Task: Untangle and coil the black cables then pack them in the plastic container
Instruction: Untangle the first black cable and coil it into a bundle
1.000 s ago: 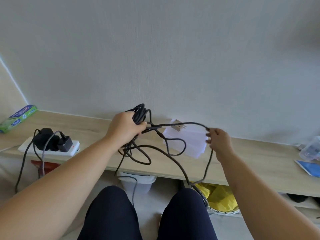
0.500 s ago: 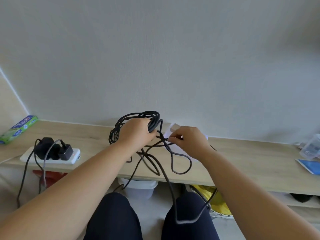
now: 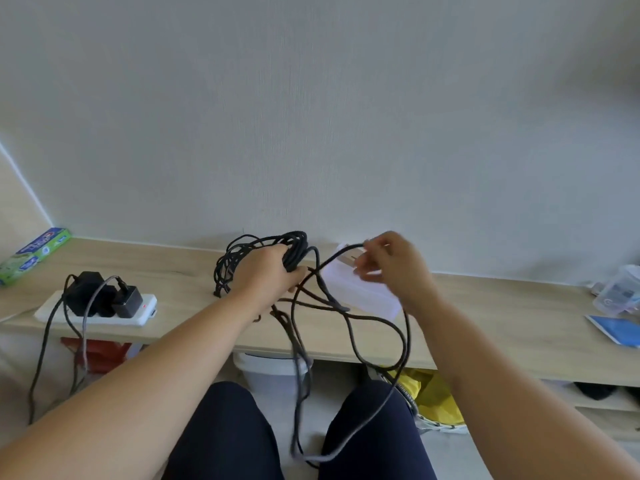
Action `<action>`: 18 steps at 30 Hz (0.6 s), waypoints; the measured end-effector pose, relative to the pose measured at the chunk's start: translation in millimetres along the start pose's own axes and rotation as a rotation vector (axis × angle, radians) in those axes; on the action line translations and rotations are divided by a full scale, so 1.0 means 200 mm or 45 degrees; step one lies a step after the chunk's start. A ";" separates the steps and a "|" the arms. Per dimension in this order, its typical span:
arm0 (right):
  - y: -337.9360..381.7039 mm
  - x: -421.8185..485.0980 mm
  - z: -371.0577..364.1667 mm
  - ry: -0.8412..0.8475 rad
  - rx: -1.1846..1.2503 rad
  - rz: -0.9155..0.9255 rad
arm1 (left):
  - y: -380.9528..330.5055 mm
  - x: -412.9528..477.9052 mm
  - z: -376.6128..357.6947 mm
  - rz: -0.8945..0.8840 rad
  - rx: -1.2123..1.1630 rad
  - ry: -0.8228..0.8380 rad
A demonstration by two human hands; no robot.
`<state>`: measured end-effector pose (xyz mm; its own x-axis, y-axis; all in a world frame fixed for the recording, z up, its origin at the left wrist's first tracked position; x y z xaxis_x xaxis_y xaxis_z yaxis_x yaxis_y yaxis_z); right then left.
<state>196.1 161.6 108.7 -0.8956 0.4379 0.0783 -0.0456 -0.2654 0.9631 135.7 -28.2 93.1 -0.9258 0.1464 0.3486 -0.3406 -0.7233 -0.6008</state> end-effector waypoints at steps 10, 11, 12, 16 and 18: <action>-0.24 0.16 0.48 -0.735 0.478 -0.296 | 0.17 0.03 0.12 0.131 0.031 0.015; -0.33 0.16 0.50 -0.761 0.352 -0.350 | 0.16 0.03 0.13 0.157 -0.047 -0.008; -0.41 0.17 0.51 -0.743 0.203 -0.409 | 0.14 0.03 0.14 0.160 -0.110 -0.028; -0.55 0.16 0.44 -0.444 -0.744 -0.379 | -0.01 0.03 0.15 0.072 -0.229 -0.050; -0.36 0.15 0.28 -0.320 -1.069 0.077 | -0.09 0.03 0.13 -0.007 -0.226 -0.045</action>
<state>198.1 241.5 56.5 -0.7876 0.5527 0.2725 -0.4004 -0.7951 0.4555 141.0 -32.2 125.5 -0.9185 0.1243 0.3754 -0.3723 -0.5916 -0.7151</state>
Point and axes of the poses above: each hand's wrist, its own x-axis towards the middle knuckle, its own z-axis out of the back of the hand, y = z × x, the point moved 8 cm from there along x, towards the middle knuckle, and after that the axes turned 10 degrees about -y, right-handed, at the moved point
